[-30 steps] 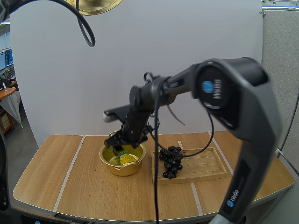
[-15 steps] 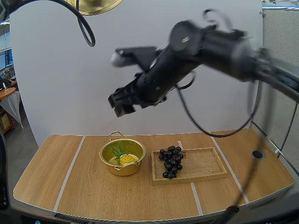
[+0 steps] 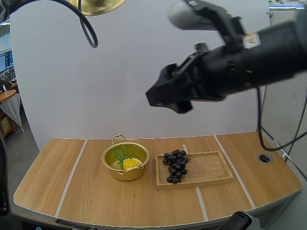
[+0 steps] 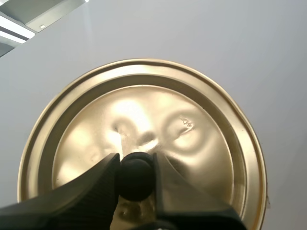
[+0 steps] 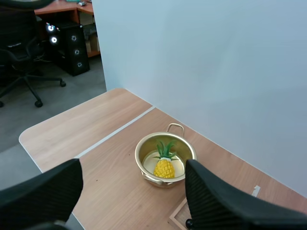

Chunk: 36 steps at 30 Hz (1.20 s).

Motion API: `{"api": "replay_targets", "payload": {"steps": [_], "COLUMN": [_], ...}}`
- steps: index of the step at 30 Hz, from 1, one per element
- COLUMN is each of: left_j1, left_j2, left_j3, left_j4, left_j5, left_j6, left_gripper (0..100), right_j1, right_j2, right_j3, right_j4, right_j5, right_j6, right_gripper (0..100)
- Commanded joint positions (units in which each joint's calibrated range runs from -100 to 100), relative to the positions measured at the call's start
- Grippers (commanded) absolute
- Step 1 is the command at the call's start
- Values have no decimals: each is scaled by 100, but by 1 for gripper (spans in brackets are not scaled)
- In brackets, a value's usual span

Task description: Open the pot, put the pineapple inside, and close it

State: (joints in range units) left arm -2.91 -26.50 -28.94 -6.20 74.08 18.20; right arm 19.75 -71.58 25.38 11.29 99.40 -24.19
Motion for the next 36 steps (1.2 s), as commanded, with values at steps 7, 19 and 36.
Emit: {"api": "replay_targets", "payload": {"steps": [7, 19, 36], "left_j1": [-16, -16, -16], "left_j2": [-27, -27, -27], "left_j3": [-48, -48, -48], "left_j4": [50, 50, 50], "left_j5": [-191, -191, -191], "left_j6": [-61, -61, -61], "left_gripper": [0, 0, 0], "right_j1": [-2, -2, -2], "right_j2": [-1965, -2842, -2842], "right_j3": [1519, 2349, 2397], "right_j4": [-1244, -1129, -1097], "right_j5": [60, 60, 60], "right_j6": [607, 700, 712], "right_gripper": [100, 0, 0]}}
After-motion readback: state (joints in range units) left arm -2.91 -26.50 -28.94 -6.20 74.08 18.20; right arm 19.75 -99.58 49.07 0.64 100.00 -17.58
